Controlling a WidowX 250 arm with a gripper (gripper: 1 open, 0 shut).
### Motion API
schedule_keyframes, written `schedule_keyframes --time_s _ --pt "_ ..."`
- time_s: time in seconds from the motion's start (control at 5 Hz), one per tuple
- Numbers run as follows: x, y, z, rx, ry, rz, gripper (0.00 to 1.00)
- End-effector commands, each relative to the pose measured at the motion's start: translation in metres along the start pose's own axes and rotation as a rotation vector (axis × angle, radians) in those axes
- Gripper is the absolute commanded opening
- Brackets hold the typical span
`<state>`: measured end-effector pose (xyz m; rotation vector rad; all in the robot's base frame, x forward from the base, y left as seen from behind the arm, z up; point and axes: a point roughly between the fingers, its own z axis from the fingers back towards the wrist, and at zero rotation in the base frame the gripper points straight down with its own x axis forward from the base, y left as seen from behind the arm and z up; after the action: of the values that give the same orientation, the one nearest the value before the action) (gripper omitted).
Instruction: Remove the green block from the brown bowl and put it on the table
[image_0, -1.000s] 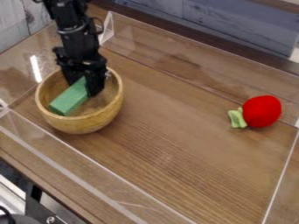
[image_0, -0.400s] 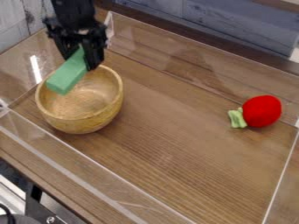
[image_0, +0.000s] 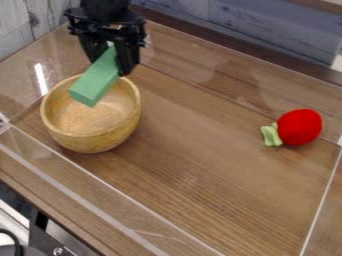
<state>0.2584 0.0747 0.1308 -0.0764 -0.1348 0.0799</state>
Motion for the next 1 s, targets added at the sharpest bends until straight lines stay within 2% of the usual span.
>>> schedule_keyframes --time_s 0.0,0.4,0.8 --pt "0.001 -0.027 0.008 0.01 -0.038 -0.045 0.0" --pt "-0.003 -0.069 -0.008 0.01 -0.022 -0.092 0.0" --pt "-0.011 -0.096 -0.025 0.01 0.0 -0.114 0.0"
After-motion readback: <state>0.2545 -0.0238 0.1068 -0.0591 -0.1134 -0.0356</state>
